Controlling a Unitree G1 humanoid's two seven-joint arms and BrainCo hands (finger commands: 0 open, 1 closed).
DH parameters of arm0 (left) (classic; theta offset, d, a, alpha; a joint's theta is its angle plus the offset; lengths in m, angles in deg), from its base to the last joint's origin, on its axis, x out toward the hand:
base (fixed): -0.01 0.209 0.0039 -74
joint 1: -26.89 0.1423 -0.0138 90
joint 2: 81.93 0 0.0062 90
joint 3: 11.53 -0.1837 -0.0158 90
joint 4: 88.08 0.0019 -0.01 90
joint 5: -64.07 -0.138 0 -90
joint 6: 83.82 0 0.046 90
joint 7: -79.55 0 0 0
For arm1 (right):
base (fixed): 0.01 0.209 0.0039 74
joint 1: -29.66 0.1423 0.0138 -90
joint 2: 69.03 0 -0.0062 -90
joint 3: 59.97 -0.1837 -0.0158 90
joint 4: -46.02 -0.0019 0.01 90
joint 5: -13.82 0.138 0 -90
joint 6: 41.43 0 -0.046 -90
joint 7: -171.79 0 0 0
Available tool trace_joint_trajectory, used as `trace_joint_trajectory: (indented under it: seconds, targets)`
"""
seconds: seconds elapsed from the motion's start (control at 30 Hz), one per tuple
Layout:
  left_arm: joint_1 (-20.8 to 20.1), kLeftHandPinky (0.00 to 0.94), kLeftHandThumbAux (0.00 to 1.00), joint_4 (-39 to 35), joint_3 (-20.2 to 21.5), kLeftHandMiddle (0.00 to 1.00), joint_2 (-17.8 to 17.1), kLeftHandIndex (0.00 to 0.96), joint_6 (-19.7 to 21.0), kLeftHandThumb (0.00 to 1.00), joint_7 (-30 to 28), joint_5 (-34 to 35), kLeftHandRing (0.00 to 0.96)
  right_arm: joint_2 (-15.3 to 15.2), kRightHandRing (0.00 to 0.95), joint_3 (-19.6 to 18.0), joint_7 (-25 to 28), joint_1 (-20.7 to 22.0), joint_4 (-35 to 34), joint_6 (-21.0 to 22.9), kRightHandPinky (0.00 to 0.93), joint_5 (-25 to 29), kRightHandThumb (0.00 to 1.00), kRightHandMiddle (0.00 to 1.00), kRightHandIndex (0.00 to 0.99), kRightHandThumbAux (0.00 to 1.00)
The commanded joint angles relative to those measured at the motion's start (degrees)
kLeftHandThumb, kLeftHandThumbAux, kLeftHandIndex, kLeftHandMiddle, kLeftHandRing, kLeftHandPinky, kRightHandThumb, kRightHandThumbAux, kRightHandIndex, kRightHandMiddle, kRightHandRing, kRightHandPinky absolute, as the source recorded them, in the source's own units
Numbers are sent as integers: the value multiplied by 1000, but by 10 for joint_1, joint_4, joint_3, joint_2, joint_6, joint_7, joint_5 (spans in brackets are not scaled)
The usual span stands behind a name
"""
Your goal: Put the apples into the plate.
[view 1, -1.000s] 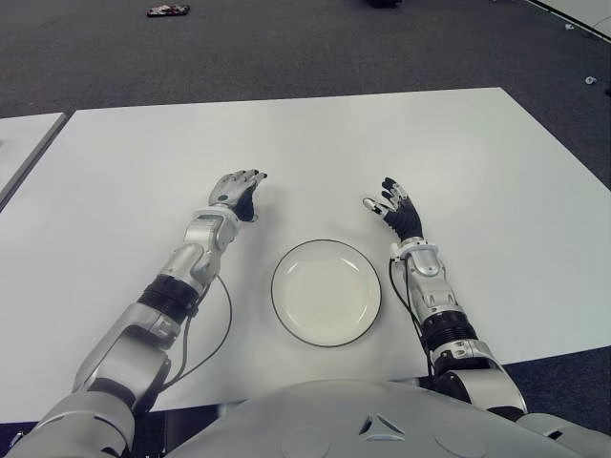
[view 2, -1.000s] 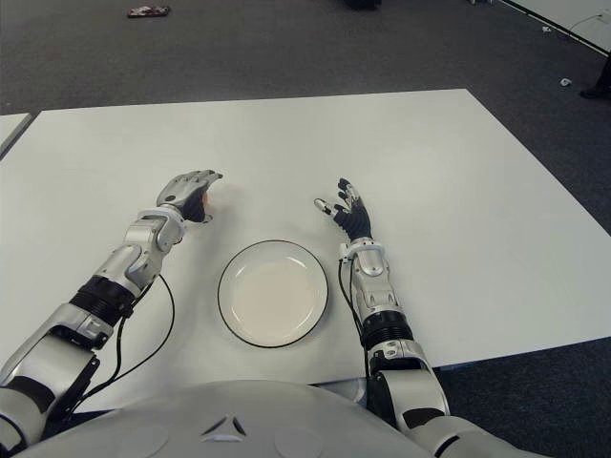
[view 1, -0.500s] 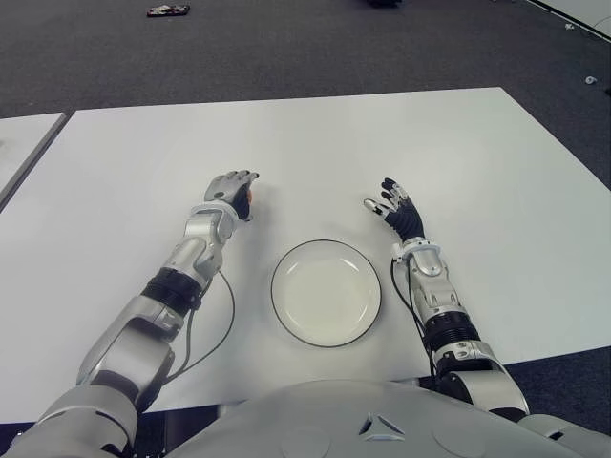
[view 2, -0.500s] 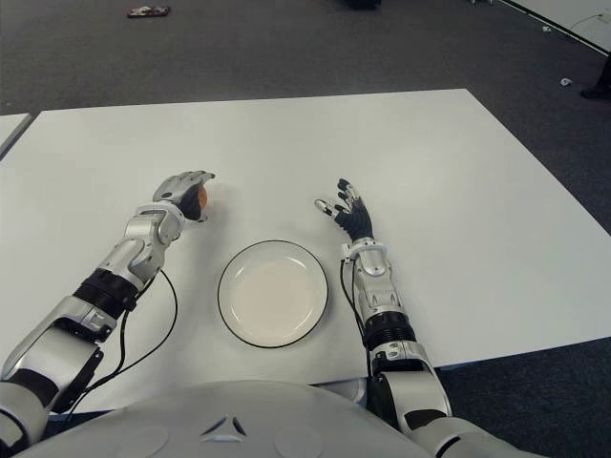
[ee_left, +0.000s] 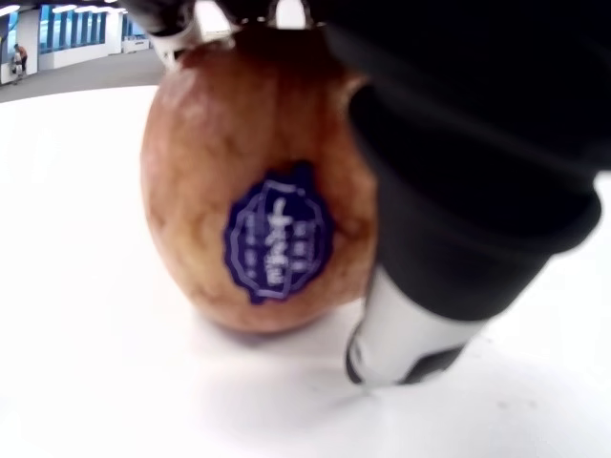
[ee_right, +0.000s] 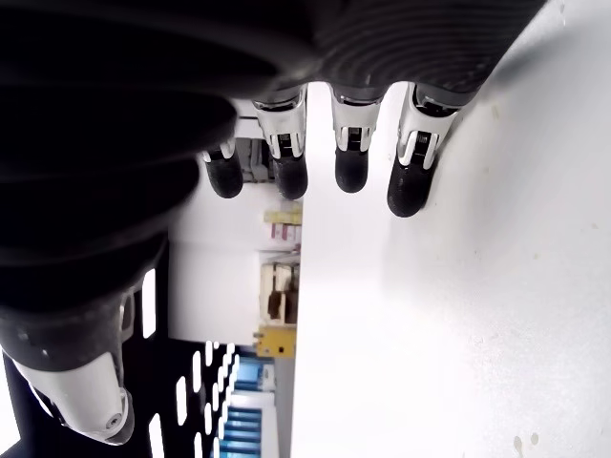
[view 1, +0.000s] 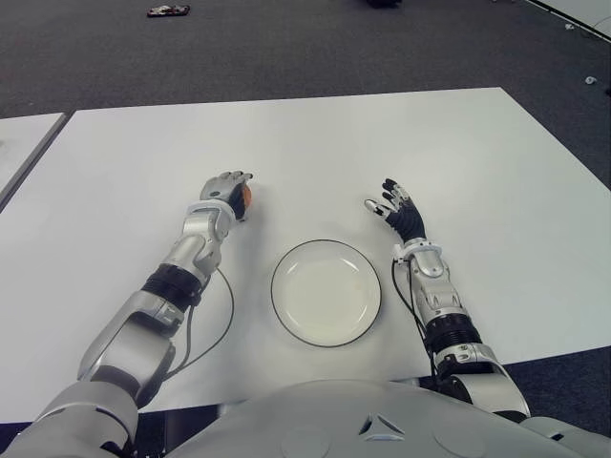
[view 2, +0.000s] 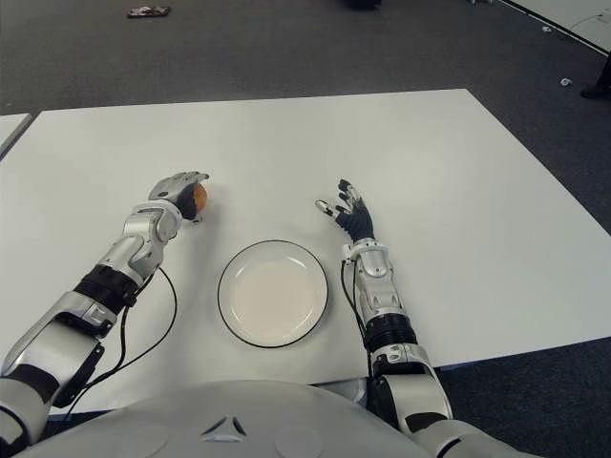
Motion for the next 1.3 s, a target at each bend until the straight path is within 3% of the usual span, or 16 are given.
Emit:
trace_joint_trajectory:
  seconds: [0.03,0.73,1.3]
  targets:
    - [22,85,213,27,-10,0,5,0,16,53,-38,12,0,-4,0,-2,2,-9,-4,22,43,-1,151,0,0,690]
    - [30,79,221,13,-30,0,4,0,88,61,-80,-3,0,-8,0,-5,11,-14,-18,36,42,5,151,0,0,697]
    - [37,90,238,13,-34,0,7,0,89,79,-69,1,0,-12,0,-5,16,-15,-19,32,29,5,141,0,0,692]
